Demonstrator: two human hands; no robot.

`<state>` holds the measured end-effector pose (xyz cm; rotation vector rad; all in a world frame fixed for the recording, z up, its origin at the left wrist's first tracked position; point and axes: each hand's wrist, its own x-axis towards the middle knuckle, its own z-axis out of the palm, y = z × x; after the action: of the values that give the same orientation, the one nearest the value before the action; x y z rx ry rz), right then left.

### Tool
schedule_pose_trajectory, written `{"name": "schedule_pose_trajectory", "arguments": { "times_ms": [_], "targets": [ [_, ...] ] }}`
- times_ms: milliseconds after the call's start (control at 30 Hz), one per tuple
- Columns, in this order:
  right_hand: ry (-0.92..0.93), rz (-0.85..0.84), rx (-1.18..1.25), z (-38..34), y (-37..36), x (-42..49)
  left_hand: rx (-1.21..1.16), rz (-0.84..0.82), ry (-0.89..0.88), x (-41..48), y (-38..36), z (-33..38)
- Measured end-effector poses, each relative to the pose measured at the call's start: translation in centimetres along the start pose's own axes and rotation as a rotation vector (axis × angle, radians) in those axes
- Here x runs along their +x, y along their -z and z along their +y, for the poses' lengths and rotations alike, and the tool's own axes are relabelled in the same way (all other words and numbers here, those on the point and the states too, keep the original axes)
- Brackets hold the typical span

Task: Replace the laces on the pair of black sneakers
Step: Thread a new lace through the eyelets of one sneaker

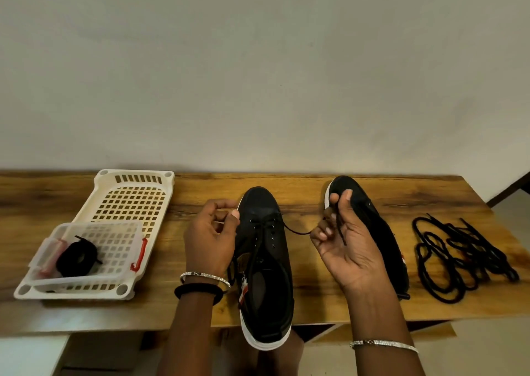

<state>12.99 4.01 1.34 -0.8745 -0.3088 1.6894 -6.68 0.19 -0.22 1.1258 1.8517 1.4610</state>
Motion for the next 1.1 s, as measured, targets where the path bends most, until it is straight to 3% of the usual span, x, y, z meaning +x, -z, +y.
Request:
{"name": "schedule_pose_trajectory", "arguments": {
  "times_ms": [100, 200, 467, 933, 1100],
  "targets": [
    [0.046, 0.017, -0.151, 0.4, -0.4, 0.0, 0.075, -0.027, 0.006, 0.3, 0.7, -0.3],
    [0.039, -0.025, -0.314, 0.8, -0.9, -0.3, 0.205, -0.221, 0.077, -0.2, 0.8, -0.1],
    [0.051, -0.087, -0.389, 1.9, -1.4, -0.4, 0.323, -0.417, 0.066, -0.5, 1.0, 0.6],
    [0.053, -0.039, -0.520, 3.0, -1.5, -0.1, 0.162, -0.360, 0.205, -0.2, 1.2, 0.5],
    [0.094, -0.089, -0.706, 3.7, -1.5, 0.0, 0.108, -0.349, 0.247, 0.0, 1.2, 0.0]
  ]
}}
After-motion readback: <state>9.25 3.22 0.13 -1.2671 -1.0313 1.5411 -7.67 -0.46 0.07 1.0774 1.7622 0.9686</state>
